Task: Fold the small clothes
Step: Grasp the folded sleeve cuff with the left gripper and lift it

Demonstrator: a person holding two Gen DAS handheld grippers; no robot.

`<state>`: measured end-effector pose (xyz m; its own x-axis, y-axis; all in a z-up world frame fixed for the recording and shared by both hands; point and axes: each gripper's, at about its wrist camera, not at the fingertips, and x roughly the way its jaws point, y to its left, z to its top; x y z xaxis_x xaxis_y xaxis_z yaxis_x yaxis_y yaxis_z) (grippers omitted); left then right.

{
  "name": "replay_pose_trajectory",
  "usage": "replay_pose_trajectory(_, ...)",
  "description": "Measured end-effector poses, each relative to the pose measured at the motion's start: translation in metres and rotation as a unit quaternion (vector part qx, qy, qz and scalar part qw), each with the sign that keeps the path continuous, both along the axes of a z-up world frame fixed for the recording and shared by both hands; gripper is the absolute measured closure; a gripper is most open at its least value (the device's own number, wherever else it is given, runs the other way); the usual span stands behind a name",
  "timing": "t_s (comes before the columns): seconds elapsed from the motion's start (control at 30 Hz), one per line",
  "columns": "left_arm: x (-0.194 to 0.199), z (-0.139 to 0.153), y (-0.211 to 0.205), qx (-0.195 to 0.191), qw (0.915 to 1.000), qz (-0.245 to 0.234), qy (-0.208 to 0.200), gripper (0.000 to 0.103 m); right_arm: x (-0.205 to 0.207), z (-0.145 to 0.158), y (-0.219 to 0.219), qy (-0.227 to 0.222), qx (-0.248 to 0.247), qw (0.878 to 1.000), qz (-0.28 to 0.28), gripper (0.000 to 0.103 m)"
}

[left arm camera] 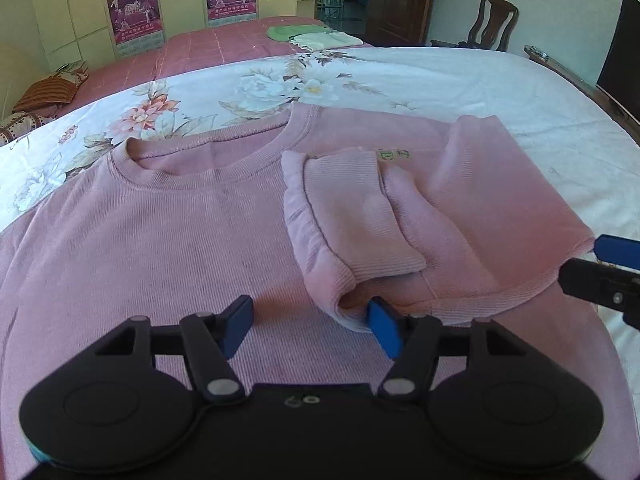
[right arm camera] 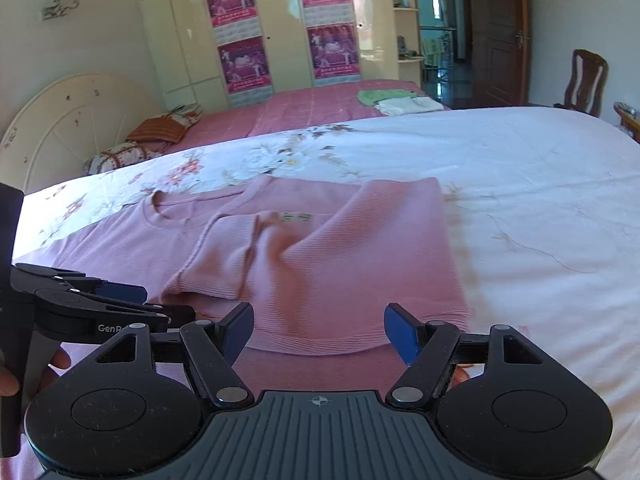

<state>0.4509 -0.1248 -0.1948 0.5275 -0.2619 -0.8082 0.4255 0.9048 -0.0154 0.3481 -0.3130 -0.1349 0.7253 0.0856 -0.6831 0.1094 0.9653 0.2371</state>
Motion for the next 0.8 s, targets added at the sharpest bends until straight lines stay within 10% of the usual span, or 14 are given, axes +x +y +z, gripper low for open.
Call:
replay_pose_trajectory(0.3, 0.010, 0.002, 0.010, -0.050, 0.9977, 0.039, -0.026, 0.056, -0.008, -0.006, -0.024, 0.000, -0.007, 0.999, -0.041, 0.032)
replay_pose_trajectory(0.43, 0.017, 0.000, 0.020, -0.083, 0.9947, 0.055, -0.024, 0.089, -0.011, -0.012, -0.027, 0.012, -0.021, 0.998, -0.055, 0.032)
replay_pose_trajectory(0.8, 0.006, 0.026, 0.055, -0.144, 0.9814, 0.098, -0.082, 0.093, -0.011, -0.026, -0.030, 0.035, -0.045, 0.996, -0.074, 0.032)
